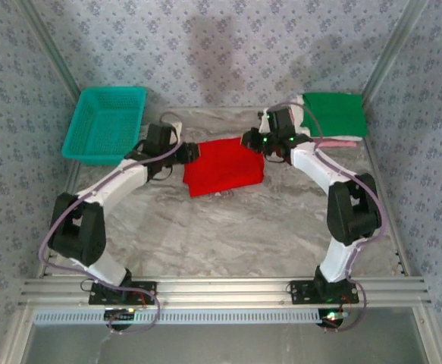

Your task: Fold and stack the t-shirts

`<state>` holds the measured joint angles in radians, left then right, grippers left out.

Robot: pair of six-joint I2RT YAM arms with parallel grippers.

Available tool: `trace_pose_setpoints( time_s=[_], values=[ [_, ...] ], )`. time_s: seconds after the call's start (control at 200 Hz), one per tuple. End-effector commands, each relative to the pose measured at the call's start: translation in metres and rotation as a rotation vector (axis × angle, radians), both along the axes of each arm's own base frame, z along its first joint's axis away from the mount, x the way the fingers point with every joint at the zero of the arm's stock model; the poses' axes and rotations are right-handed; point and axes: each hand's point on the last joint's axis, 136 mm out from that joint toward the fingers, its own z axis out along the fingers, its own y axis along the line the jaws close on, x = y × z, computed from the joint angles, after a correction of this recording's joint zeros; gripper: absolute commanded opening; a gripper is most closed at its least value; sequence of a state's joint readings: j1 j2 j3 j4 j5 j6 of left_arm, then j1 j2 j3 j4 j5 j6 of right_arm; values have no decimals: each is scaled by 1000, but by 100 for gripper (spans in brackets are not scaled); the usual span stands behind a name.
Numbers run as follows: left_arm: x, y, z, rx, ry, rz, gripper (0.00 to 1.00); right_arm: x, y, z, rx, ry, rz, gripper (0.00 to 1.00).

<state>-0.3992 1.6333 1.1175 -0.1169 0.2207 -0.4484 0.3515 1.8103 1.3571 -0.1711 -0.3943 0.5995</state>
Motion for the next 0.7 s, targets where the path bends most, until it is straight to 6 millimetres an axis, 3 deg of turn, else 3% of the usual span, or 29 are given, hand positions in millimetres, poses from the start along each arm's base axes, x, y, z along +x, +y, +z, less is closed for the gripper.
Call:
trace_pose_setpoints(
  time_s=[0.0,0.225,0.31,0.385,0.455,0.55,0.695],
  values=[
    [10,1,-41,-15,60,48,35,6,1,-44,-15,62,22,0],
    [12,9,-107,14,151,109,32,14,-11,-121,-74,163,-35,0],
    [7,14,-128,15,181,140,32,4,-15,-151,-76,225,-51,0],
    [2,14,-134,19,198,140,31,-10,-16,-165,-62,268,-67,0],
    [1,15,-128,17,183,136,31,-29,-16,-170,-62,288,-69,0],
    [3,18,-107,30,146,131,31,-40,-13,-157,-34,287,-75,0],
    [12,20,-68,61,68,110,34,-40,-6,-104,62,229,-68,0]
  ],
)
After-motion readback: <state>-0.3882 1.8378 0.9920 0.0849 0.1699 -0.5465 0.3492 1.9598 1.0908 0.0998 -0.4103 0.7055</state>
